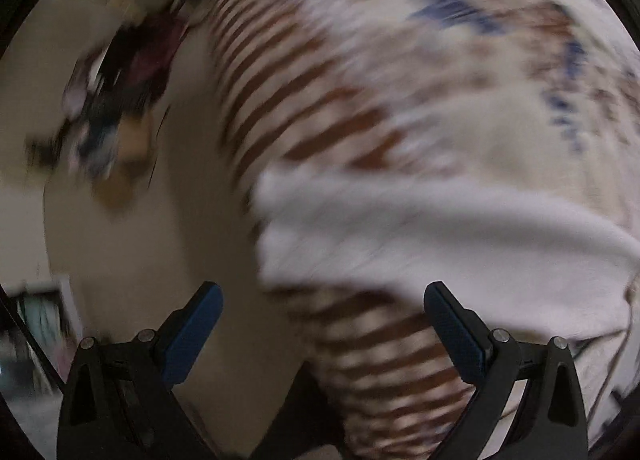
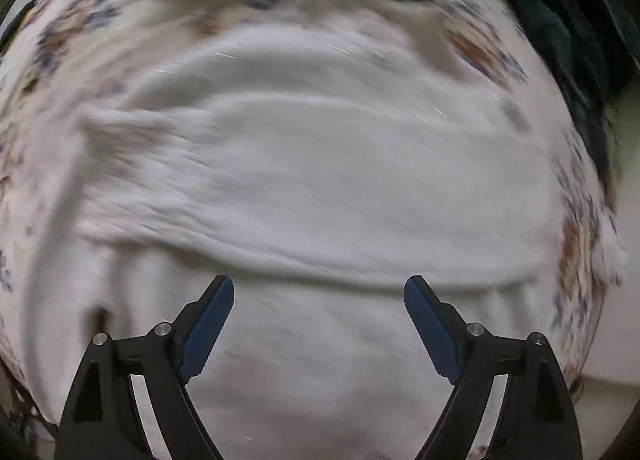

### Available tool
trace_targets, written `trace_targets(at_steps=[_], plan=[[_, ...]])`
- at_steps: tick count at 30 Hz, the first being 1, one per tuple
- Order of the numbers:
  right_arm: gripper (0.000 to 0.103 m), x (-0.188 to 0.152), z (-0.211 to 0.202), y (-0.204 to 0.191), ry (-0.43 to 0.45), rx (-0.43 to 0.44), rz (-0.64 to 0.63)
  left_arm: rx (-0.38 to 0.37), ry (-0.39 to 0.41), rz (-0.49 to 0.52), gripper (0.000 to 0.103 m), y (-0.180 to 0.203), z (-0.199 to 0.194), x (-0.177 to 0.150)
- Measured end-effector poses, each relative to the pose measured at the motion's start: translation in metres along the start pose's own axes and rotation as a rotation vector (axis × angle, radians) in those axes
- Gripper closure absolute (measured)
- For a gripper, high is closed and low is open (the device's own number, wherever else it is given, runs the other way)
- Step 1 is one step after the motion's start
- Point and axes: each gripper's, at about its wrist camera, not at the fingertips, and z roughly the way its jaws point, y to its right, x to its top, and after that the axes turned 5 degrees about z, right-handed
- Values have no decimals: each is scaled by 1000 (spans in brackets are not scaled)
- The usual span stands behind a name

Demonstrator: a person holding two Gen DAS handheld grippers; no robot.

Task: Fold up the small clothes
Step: 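Carry the sleeve across the sweater body with the right tool and release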

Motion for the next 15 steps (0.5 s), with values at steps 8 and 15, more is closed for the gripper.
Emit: trace_targets(at_steps=[8, 15], plan=[[14, -19, 15, 43, -18, -73, -49, -480, -149, -524, 27, -66, 89, -20], [14, -14, 3, 31, 28, -79, -89, -537, -132, -757, 47, -57, 113, -3]])
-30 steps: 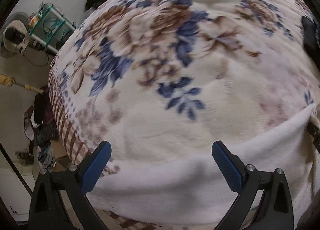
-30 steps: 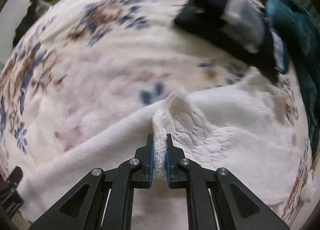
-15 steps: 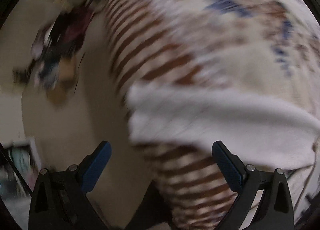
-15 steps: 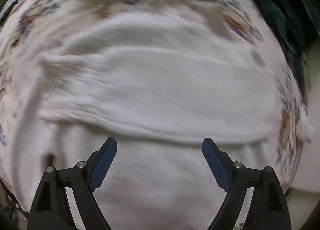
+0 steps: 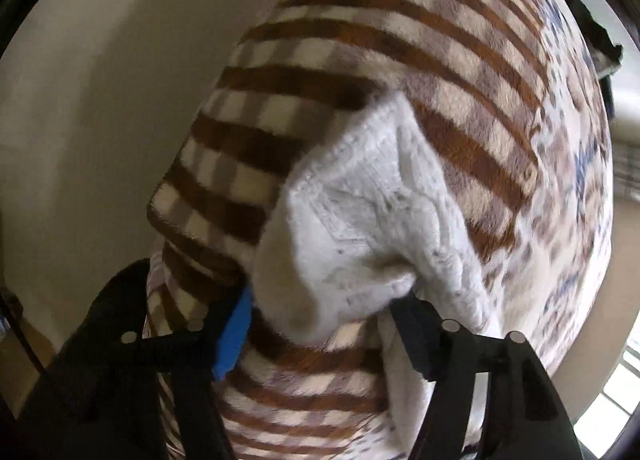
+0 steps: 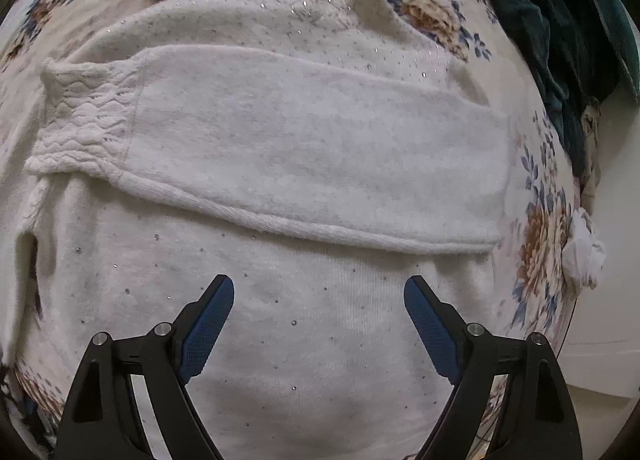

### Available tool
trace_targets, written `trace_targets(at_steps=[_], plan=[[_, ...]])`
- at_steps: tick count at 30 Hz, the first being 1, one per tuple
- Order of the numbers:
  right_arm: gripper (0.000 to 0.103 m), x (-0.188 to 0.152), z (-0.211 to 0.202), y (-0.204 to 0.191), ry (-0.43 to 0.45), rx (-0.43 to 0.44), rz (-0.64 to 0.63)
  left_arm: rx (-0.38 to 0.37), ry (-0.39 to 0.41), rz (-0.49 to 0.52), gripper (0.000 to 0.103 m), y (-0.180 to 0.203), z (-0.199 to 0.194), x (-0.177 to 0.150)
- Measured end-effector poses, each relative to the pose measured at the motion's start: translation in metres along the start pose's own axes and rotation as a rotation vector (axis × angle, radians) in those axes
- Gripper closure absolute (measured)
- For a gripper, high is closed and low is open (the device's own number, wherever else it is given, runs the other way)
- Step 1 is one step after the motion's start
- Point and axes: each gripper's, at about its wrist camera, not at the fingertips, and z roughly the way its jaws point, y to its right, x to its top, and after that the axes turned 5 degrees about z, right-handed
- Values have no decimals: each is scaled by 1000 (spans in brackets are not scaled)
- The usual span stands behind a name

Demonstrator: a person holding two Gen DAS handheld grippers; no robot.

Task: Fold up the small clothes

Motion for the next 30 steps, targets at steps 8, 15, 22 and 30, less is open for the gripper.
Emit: trace_targets(at_steps=[8, 15, 22, 30], plan=[[14, -3, -15, 5, 15, 57, 20, -114, -19, -62, 55, -12, -15, -8], [14, -15, -13, 14, -19, 92, 39, -267, 58, -114, 55, -17, -37, 0], [14, -27, -3, 20, -59, 86, 49, -98, 131, -10, 96, 32, -24, -4], [14, -27, -9, 26, -3, -12, 49, 14, 475, 629, 96, 185, -112, -50]])
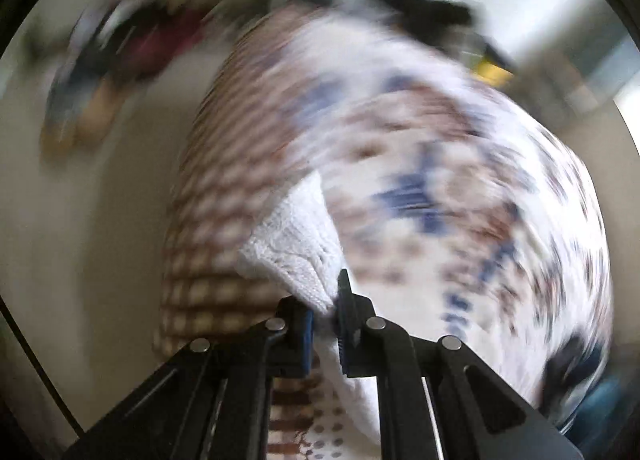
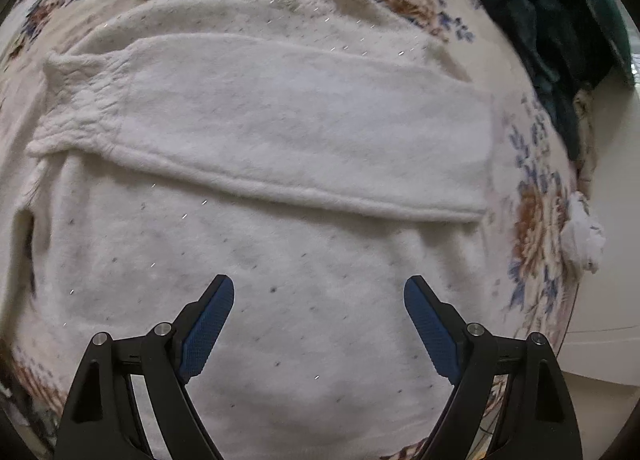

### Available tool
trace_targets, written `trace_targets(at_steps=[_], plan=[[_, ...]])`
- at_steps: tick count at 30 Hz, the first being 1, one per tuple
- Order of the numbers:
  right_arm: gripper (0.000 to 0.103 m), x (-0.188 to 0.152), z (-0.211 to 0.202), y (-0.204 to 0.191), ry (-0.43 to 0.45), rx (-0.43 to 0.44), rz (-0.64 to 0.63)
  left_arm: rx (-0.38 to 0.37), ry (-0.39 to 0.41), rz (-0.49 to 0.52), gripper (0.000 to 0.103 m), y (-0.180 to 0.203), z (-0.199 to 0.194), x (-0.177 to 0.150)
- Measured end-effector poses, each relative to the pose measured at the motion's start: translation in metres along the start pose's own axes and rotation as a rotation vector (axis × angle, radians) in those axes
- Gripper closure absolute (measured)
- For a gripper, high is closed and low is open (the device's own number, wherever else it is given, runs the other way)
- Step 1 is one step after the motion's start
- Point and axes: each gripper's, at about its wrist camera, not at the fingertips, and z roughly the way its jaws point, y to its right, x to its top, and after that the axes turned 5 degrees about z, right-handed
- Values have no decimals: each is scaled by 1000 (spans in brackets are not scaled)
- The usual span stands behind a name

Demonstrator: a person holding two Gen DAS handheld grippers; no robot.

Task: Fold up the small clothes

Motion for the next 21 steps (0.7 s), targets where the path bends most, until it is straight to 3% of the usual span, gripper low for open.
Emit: trace_targets(at_steps=[4, 7, 11, 13, 16, 19, 21], plan=[[14, 5, -2, 14, 14, 27, 37, -90, 82, 379, 96, 91, -34, -17], [14, 7, 2, 33, -1, 67, 78, -197, 72, 607, 96, 162, -55, -64], [14, -4, 13, 69, -21, 100, 136, -378, -28, 806, 96, 252, -67, -153], [14, -11, 22, 92, -41, 113, 168, -480, -115, 911, 96, 301, -71, -217], [14, -21, 33, 124, -62, 99, 199, -580, -201, 1048, 95, 345, -95, -298], [14, -27, 42, 154, -73, 87, 220, -588, -277, 1183, 91, 382, -103, -356], [14, -30, 46, 174, -84, 108, 244, -576, -260, 1245, 90, 390, -113, -379]])
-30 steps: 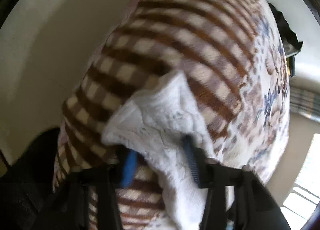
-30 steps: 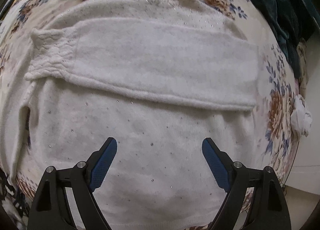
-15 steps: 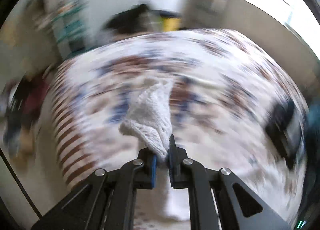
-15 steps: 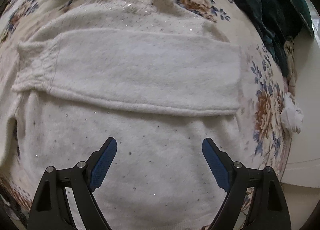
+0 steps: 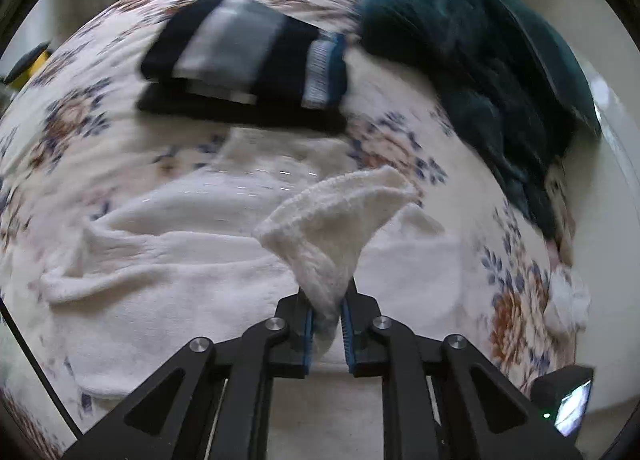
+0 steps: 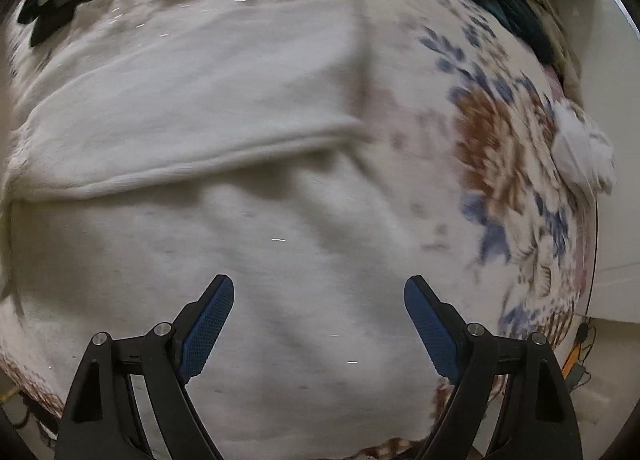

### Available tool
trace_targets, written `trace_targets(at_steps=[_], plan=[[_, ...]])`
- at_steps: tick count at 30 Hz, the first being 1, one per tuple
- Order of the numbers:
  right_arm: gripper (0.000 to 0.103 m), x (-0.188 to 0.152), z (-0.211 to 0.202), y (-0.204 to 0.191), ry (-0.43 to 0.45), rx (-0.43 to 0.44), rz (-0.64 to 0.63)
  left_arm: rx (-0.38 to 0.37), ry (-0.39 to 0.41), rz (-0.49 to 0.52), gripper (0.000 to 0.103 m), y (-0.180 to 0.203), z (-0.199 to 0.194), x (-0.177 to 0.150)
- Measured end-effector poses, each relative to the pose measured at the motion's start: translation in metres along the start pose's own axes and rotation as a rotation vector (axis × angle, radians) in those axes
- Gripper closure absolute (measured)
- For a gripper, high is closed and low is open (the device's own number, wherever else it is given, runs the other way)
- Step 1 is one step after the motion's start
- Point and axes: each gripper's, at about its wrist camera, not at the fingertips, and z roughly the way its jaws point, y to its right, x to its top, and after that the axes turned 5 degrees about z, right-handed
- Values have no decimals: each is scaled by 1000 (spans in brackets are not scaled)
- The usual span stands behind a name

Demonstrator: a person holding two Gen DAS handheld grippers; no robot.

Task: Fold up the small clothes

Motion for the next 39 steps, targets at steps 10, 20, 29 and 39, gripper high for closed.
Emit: trace_targets(at_steps=[10, 20, 29, 39], plan=[[14, 31, -33, 11, 30, 383, 45, 425, 48, -111, 25, -108, -46, -9], [65, 132, 50, -85, -196, 424, 159, 669, -73, -362, 25, -227, -54, -51], [94, 124, -35, -59, 209, 272, 99, 624, -89, -399, 25, -229, -43, -57], [94, 158, 8, 14, 174, 88, 185, 571, -169, -194, 25, -195, 46, -14]])
